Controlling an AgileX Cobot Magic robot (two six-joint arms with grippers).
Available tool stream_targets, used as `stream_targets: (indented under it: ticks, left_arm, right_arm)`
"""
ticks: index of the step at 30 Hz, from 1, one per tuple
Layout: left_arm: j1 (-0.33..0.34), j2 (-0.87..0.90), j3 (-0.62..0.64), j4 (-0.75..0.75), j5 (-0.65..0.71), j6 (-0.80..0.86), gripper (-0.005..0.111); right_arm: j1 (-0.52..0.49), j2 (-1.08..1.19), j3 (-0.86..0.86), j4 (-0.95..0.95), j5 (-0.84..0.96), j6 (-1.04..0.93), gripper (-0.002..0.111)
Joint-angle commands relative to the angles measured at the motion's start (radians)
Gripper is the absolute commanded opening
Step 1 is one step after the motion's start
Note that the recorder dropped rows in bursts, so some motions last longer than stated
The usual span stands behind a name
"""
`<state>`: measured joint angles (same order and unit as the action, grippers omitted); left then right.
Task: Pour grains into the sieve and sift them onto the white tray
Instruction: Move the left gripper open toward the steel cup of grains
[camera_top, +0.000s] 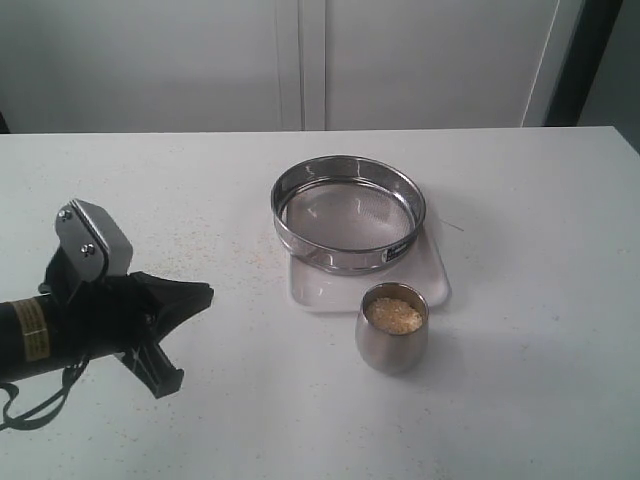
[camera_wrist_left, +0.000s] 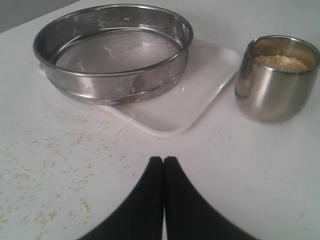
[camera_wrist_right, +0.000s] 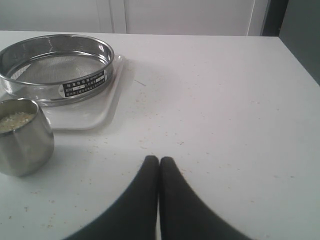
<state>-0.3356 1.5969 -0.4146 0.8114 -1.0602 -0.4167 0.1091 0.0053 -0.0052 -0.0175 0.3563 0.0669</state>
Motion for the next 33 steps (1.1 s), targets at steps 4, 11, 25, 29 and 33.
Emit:
stream_targets:
  ticks: [4,11,25,29,33]
  left_arm:
    - [-0.088,0.1,-0.084,-0.019,-0.024,0.029,0.0]
    - [-0.154,0.187,-0.169,-0.023,-0.029,0.029,0.0]
    - [-0.236,0.317,-0.298,-0.05,-0.046,0.032,0.0]
    - [-0.236,0.324,-0.298,-0.049,-0.054,0.032,0.0]
    - [-0.235,0.323,-0.298,-0.044,-0.072,0.034,0.0]
  right_arm:
    - [-0.011,-0.005,0.005,-0.001,-0.015,-0.002,0.0]
    - [-0.011,-0.005,0.005,-0.001,-0.015,-0.002,0.0]
    - [-0.011,-0.005,0.005,-0.001,-0.015,-0.002,0.0]
    - [-0.011,-0.005,0.005,-0.001,-0.015,-0.002,0.0]
    - [-0.011,-0.005,0.005,-0.001,-0.015,-0.002,0.0]
